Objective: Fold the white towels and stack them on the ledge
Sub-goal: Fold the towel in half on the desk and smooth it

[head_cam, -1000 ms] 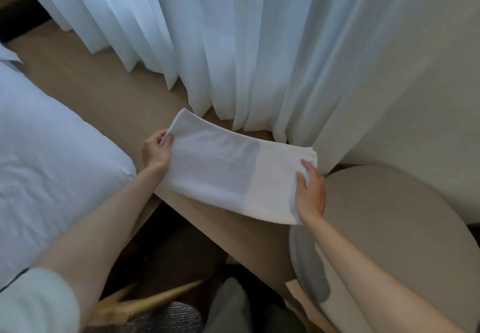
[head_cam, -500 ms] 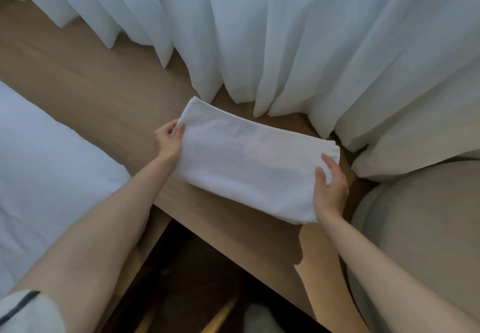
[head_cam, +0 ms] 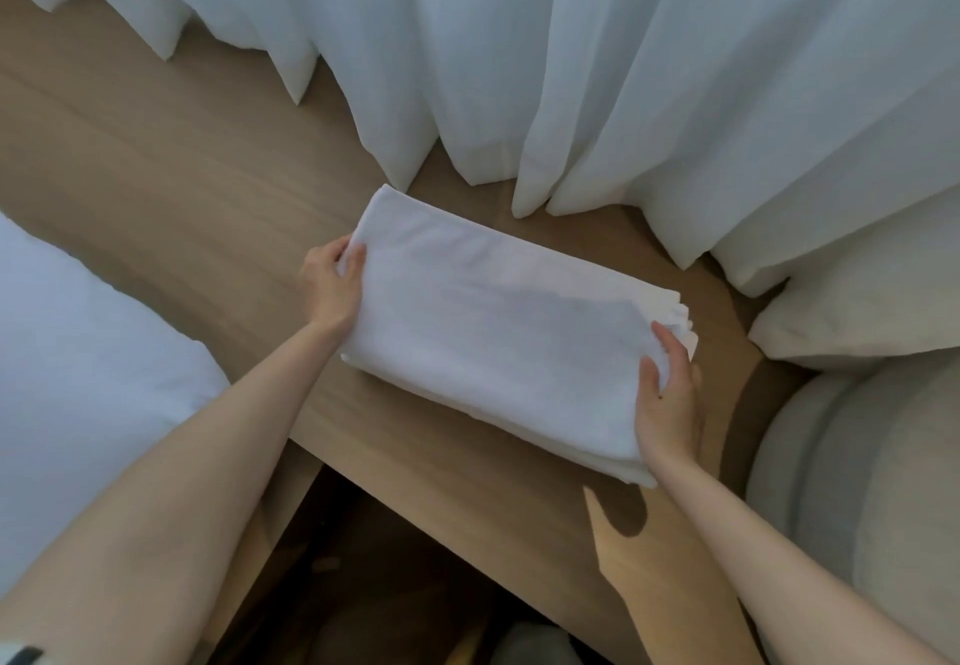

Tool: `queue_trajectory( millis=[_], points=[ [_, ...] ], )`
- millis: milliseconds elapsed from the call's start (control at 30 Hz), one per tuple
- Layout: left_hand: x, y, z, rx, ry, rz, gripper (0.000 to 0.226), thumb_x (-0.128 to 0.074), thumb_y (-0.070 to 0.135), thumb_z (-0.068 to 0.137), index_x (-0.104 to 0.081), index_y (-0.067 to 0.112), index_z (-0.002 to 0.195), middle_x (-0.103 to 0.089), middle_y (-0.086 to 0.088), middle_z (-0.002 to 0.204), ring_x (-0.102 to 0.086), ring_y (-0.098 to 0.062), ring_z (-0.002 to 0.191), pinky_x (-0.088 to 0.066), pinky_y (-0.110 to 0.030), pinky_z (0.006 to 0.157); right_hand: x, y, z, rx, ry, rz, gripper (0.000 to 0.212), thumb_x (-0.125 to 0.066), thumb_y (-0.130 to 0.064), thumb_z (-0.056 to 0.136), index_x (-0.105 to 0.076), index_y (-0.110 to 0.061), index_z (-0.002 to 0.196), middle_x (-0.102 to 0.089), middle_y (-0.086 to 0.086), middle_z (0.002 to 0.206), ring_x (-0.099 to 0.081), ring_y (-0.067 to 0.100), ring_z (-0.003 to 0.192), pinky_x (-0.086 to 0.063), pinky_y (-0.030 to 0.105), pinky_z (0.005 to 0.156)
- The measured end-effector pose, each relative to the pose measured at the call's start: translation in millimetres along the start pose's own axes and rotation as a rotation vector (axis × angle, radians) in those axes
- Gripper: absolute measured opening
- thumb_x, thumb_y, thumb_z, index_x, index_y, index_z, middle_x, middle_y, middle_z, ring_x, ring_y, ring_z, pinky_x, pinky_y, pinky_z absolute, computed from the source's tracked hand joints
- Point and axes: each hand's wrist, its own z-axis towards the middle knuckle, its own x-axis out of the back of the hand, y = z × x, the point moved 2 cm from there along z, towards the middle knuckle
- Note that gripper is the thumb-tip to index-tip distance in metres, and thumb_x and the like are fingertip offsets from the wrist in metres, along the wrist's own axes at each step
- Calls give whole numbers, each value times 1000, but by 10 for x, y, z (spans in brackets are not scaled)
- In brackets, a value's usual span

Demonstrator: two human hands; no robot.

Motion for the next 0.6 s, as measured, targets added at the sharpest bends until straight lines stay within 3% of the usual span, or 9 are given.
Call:
queue_trajectory(
  millis=[100, 200, 300, 433, 600],
  points=[
    [68, -28, -69, 51, 23, 73, 35, -47, 31, 98, -62, 7, 118, -60, -12, 117, -53, -22, 105, -36, -26, 85, -3, -40, -34, -8, 8, -60, 41, -39, -30, 101, -35, -35, 142, -36, 3, 145, -45, 19, 120, -30, 22, 90],
    [147, 51, -93, 42, 37, 72, 34, -49, 32, 97, -63, 8, 115, -59, -11, 116, -48, -13, 96, -32, -20, 82, 41, -183, -115, 74, 90, -70, 42, -39, -28, 102, -35, -31, 143, -40, 0, 128, -44, -4, 85, -27, 5, 68],
    [203, 163, -80, 29, 42, 15, 30, -50, 32, 96, -63, 10, 113, -57, -6, 115, -45, -8, 94, -29, -14, 79, 139, -266, -171, 137, 141, -49, 42, -39, -26, 102, -36, -30, 144, -33, -8, 113, -39, -20, 80, -28, 3, 61],
    [154, 167, -117, 57, 2, -47, 28, -52, 32, 96, -63, 11, 110, -60, -5, 113, -51, -13, 98, -35, -22, 83, 271, -196, -130, 130, 146, -62, 43, -39, -28, 102, -35, -30, 144, -39, -1, 119, -40, -3, 82, -27, 6, 69],
    [39, 19, -149, 86, -17, -18, 28, -50, 30, 96, -63, 8, 108, -61, -9, 111, -54, -23, 105, -40, -30, 87, 167, -5, -138, 68, 110, -120, 44, -37, -29, 102, -34, -28, 146, -38, 1, 118, -39, -5, 75, -27, 6, 63]
  ],
)
